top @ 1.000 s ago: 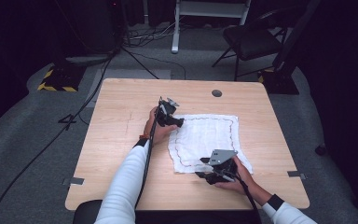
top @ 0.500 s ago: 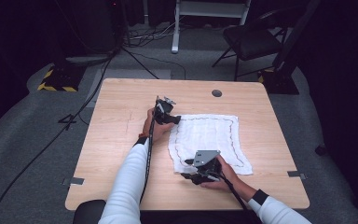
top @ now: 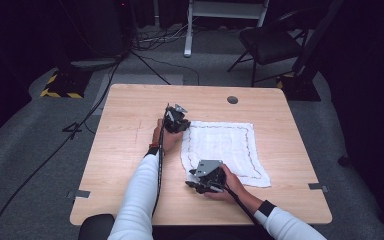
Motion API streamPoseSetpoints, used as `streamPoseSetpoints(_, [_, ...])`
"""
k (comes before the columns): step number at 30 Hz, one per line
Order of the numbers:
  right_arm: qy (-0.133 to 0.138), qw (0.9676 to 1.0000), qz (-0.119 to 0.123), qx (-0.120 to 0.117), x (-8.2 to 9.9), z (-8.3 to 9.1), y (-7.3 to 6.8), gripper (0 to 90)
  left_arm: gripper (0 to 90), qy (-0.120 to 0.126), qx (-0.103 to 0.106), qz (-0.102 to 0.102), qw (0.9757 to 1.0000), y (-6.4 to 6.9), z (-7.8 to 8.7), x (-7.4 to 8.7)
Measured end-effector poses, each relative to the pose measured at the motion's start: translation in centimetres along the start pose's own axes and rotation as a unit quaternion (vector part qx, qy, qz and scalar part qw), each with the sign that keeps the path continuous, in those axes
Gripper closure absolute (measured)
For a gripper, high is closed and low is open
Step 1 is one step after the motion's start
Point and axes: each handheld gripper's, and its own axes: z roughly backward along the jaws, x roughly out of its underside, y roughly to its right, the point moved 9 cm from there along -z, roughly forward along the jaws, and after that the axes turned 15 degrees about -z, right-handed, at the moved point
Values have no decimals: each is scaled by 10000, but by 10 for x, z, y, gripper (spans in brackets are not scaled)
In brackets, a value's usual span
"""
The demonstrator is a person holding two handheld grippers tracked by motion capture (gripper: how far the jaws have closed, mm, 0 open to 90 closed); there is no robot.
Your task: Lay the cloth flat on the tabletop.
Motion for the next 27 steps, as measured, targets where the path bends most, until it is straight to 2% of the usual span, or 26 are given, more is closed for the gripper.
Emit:
streamPoseSetpoints(2, [-8, 9999, -133, 0, -3, -3, 3, 682, 826, -48, 26, -52, 10000, -1, 1, 1])
streamPoseSetpoints(4, [-7, 9999, -150, 38, -4, -4, 7, 786, 832, -90, 12, -123, 9999, -2, 2, 1])
streamPoseSetpoints(7, [-28, 9999, -82, 93, -4, -4, 8, 843, 833, -213, -54, -166, 9996, -8, 4, 3])
streamPoseSetpoints(9, [-30, 9999, -65, 140, -5, -5, 8, 855, 835, -254, -133, -202, 9994, -11, 5, 3])
streamPoseSetpoints(14, [-10, 10000, -48, 77, -9, -6, 5, 867, 841, -210, -106, -273, 9994, -11, 11, 6])
streamPoseSetpoints(18, [91, 9999, 54, 34, -17, -3, -2, 870, 842, -130, -99, -184, 9997, -16, 20, 12])
streamPoseSetpoints(20, [116, 9999, 91, 11, -21, -5, -7, 872, 842, -154, -148, -129, 9997, -20, 23, 17])
streamPoseSetpoints(23, [108, 9997, 219, 20, -28, -10, -14, 873, 842, -48, -132, -71, 9999, -22, 30, 19])
streamPoseSetpoints(27, [103, 9996, 252, -21, -30, -13, -20, 874, 843, 79, -116, -246, 9996, -18, 42, 19])
